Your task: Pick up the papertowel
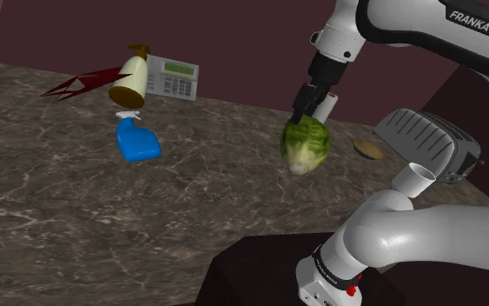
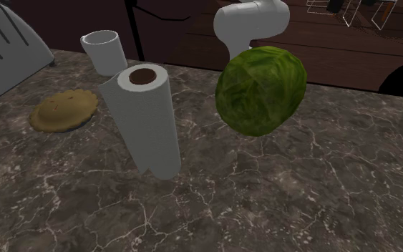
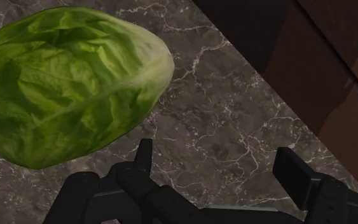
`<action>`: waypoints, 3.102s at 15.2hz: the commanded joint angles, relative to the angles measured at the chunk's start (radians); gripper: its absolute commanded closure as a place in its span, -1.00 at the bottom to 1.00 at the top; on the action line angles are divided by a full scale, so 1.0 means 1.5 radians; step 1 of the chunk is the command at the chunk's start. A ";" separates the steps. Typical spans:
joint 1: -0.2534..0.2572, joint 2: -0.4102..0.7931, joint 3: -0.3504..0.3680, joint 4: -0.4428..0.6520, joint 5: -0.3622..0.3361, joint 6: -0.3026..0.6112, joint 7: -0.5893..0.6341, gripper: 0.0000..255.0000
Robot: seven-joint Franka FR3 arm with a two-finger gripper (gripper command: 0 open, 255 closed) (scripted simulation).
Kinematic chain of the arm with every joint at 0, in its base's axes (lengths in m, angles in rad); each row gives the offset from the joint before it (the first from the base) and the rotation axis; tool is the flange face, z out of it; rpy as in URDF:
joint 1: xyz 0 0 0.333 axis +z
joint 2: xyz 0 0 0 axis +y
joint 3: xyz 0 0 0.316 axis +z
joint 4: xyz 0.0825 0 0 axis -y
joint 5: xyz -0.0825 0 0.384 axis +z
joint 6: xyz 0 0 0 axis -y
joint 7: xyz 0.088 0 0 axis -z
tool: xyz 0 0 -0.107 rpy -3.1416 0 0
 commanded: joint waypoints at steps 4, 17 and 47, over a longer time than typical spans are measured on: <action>-0.008 0.011 -0.047 0.005 -0.036 0.005 -0.067 -1.00; -0.025 0.155 -0.244 0.119 -0.148 0.053 -0.350 -1.00; -0.028 0.469 -0.446 0.344 -0.083 0.150 -0.688 1.00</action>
